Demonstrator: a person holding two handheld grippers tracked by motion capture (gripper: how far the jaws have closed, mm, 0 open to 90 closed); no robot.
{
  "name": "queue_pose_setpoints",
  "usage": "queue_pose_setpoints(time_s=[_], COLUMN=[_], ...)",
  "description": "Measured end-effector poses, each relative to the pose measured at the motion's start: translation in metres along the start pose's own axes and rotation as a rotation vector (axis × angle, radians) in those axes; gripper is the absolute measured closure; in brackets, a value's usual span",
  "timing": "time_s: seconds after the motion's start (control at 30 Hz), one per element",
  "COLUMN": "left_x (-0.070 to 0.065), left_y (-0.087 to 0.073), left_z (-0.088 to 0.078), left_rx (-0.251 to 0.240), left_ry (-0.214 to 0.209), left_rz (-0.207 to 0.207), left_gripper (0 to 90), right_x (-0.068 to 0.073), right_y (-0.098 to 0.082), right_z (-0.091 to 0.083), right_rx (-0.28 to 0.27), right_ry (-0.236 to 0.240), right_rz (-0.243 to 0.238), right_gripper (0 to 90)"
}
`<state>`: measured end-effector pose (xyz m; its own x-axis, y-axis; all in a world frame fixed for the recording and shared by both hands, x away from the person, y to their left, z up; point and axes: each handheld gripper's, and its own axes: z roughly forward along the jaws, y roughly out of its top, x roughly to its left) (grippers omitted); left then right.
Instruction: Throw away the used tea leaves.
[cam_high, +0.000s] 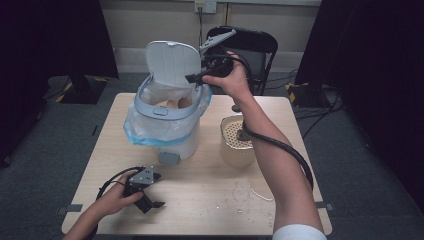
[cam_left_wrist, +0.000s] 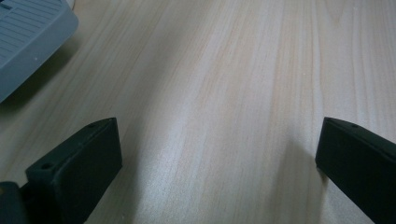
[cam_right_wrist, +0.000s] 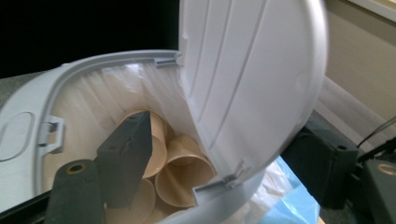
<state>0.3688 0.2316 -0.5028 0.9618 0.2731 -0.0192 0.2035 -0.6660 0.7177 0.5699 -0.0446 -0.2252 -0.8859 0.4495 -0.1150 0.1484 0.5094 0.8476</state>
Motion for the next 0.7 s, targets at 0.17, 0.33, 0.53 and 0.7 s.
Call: queue_pose_setpoints(time_s=[0.17,0.33,0.53,0.7], left_x=[0.0,0.0,0.0,0.0], left_y=[0.0,0.0,0.0,0.0], left_z=[0.0,0.0,0.0,0.0], left_rx=[0.0,0.0,0.0,0.0], left_ry=[0.0,0.0,0.0,0.0], left_rz=[0.0,0.0,0.0,0.0], left_gripper=[0.0,0.0,0.0,0.0], right_x=[0.004,0.009,0.014,0.022], right_y=[0.001,-0.004,-0.007,-0.007], right_z=[-0.002,-0.004,-0.002,0.002], right_rx=[0.018,-0.003,0.006,-0.005], right_ry=[0.011,0.043,0.085,0.119], right_rz=[-0.032,-0.044,-0.061,-0.068], right_gripper=[26.4,24.6,24.2,21.4])
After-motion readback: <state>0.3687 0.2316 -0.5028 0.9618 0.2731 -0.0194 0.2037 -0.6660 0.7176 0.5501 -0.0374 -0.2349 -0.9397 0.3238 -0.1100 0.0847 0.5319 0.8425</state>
